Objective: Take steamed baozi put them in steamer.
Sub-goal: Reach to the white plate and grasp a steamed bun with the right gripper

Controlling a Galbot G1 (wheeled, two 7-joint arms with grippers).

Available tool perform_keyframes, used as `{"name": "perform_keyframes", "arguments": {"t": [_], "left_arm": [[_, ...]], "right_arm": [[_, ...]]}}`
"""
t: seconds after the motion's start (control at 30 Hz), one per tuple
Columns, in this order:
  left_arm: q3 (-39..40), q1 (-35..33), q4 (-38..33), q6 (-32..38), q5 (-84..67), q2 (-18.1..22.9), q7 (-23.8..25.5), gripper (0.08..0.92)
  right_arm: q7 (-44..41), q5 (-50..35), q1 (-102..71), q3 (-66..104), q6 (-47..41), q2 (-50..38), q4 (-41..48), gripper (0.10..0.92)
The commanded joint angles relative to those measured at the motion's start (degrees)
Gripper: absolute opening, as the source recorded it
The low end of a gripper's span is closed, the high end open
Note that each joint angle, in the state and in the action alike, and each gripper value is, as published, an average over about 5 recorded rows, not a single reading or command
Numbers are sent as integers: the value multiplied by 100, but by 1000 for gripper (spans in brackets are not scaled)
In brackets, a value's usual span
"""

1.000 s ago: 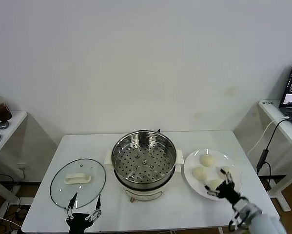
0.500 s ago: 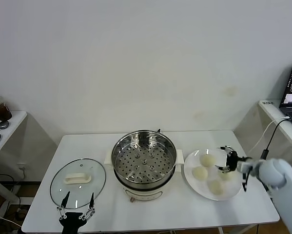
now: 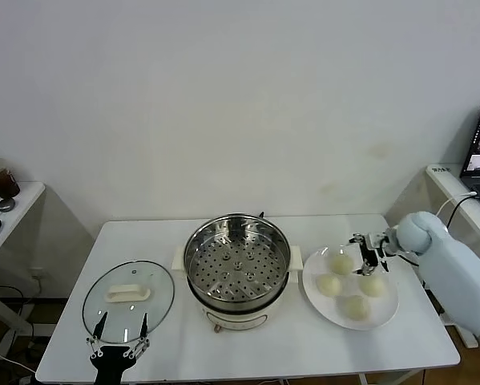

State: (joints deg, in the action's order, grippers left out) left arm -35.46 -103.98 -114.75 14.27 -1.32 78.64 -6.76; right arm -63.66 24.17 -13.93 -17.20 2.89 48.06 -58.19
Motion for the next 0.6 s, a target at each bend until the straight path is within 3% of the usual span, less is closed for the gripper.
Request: {"name": "perform_keyframes", "arguments": {"t": [0.03, 0.3, 0.6], "left_arm": [[-19, 7, 6, 6, 11, -1, 2, 823], [-125, -21, -32, 33, 24, -4, 3, 823], [-209, -67, -49, 107, 45, 11, -11, 823]], "right_arm": [[-177, -71, 724, -879, -102, 260, 659, 823], [-25, 159, 698, -904, -108, 543, 853, 812], [31, 236, 687, -1014, -115, 645, 882, 732]]}}
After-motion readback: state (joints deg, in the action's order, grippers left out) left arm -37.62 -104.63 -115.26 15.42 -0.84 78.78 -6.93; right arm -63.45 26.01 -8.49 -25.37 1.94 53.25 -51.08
